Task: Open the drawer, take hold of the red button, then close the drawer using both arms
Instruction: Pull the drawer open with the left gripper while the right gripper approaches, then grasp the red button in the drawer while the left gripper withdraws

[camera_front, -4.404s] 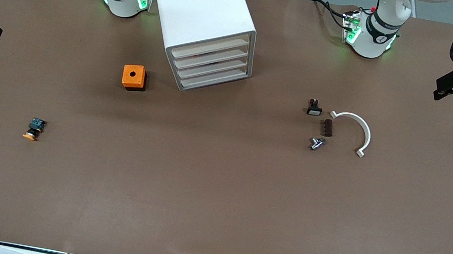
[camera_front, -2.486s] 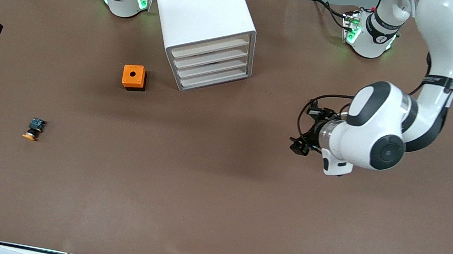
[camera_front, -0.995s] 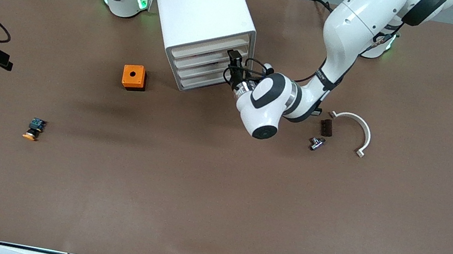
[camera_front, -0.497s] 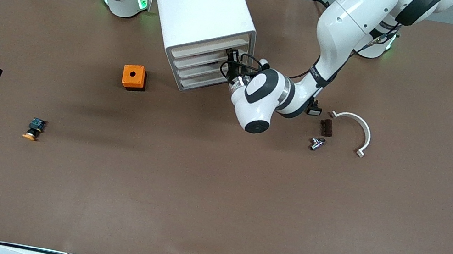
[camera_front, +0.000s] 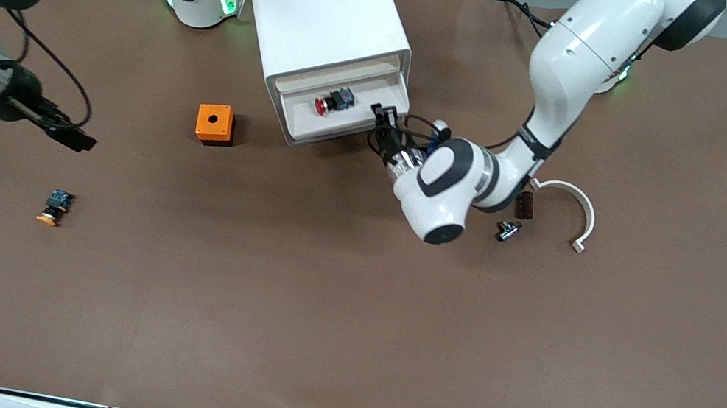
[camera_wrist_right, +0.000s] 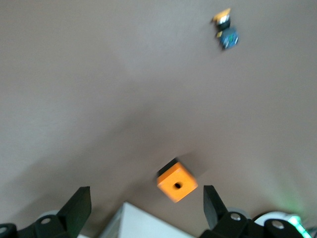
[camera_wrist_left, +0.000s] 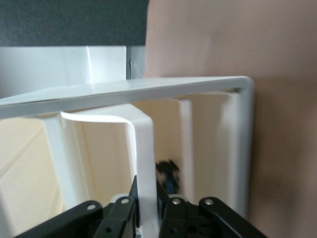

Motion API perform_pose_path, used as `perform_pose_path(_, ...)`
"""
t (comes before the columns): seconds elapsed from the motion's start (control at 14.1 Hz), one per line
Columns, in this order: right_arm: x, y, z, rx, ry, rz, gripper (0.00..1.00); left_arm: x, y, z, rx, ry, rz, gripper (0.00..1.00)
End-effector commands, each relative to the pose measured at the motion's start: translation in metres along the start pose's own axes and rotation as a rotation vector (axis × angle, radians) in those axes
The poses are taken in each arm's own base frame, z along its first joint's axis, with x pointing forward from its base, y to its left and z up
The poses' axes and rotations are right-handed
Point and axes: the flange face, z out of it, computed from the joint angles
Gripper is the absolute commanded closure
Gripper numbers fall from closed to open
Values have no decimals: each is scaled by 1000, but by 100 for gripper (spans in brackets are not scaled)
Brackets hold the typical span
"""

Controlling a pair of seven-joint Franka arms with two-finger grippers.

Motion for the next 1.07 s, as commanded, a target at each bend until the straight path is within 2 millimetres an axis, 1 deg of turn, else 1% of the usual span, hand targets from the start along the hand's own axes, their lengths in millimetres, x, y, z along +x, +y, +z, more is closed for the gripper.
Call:
perform_pose_path(0.0, -38, -34, 14, -2, -4, 97, 0, 4, 3, -66, -33, -115, 99, 100)
perform_pose_path(0.07, -56, -52, 20, 7, 10, 122, 0, 7, 5, -73, -36, -125, 118, 100)
perform_pose_path(0.14, -70, -68, 24, 19, 23, 174, 0, 8, 5, -74, -37, -128, 128, 100)
perform_pose_path(0.21, -91, -87, 29, 25, 32, 200, 0, 9, 6, -76, -38, -131, 135, 65)
perform_pose_path(0.28, -113, -106, 35, 35, 44, 215, 0, 8, 5, -77, -39, -131, 142, 18)
perform_pose_path(0.36, -132, -121, 39, 49, 53, 234, 0, 8, 4, -78, -44, -130, 142, 0)
perform_pose_path(0.5, -167, -148, 53, 62, 62, 283, 0, 6, 0, -88, -72, -124, 156, 0)
perform_pose_path(0.64, -197, -173, 74, 61, 74, 324, 0, 8, -2, -111, -134, -118, 163, 0)
perform_pose_path(0.78, -226, -194, 97, 56, 82, 346, 0, 12, -4, -138, -225, -86, 182, 0)
perform_pose_path(0.92, -251, -206, 128, 88, 94, 369, 0, 17, -12, -169, -341, -32, 252, 0)
perform_pose_path(0.99, -262, -210, 145, 98, 116, 377, 0, 21, -11, -182, -379, -26, 254, 0)
